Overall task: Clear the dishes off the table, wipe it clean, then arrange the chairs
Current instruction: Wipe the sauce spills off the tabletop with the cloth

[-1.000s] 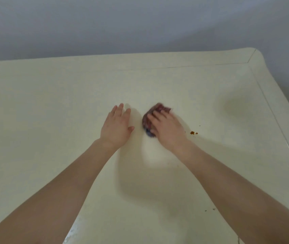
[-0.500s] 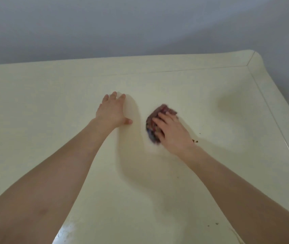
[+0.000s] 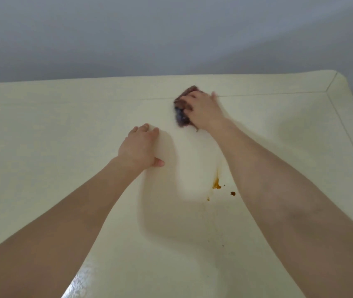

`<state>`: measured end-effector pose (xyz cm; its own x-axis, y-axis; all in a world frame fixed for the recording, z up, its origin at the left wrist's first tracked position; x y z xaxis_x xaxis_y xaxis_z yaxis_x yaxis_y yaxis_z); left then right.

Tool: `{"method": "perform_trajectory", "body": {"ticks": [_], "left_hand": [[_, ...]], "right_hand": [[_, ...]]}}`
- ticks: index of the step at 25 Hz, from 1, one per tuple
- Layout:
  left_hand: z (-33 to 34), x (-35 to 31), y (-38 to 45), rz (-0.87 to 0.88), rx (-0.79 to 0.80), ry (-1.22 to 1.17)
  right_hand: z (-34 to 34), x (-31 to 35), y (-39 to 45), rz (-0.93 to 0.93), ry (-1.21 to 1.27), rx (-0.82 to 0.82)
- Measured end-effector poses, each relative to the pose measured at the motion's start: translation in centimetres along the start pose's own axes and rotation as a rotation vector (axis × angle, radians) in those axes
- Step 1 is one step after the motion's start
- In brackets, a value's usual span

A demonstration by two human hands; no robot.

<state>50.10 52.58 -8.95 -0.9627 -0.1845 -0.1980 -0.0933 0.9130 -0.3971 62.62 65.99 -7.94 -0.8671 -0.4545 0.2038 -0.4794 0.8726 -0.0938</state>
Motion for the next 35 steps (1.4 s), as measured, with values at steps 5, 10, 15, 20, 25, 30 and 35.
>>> {"method": "perform_trajectory", "body": {"ticks": [5,10,15,20,25,30,35], "left_hand": [[-0.1,-0.1,0.0,-0.009,-0.007,0.008],[-0.3,-0.3,-0.2,-0.019,0.012,0.021],[-0.8,-0.7,-1.7,-0.035,-0.010,0.053],[1.0,-4.2,-8.2,0.153,-0.205,-0.031],[4.0,-4.8,-12.5,0.155,-0.144,-0.016],[6.4,-5.1,-16.6,0.145,-0.040,0.029],[8.5,-4.3,-19.8,0.091,0.052,0.022]], "right_hand": [[-2.0,-12.6,-2.2,0.345,-0.117,-0.050],[0.1,-5.7,-6.1,0.208,-0.069,-0.076],[1.3,0.5,-19.8,0.057,0.008,-0.099],[-0.7,-2.0,-19.8,0.110,0.124,-0.045],[2.0,-1.7,-18.3,0.209,0.217,0.003],[3.7,5.3,-31.6,-0.108,0.387,-0.008],[0.6,-0.6,-28.5,0.103,0.485,-0.122]]}}
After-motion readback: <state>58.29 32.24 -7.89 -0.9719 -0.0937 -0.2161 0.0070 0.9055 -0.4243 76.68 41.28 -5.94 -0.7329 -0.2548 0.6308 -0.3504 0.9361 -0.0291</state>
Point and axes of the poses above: each hand's wrist, its own y-axis towards the middle knuckle, its own z-axis out of the palm, x = y × z, the point moved 10 cm from there along y, towards the middle knuckle, and after that the axes turned 1 degree about y, right-handed, at the moved point
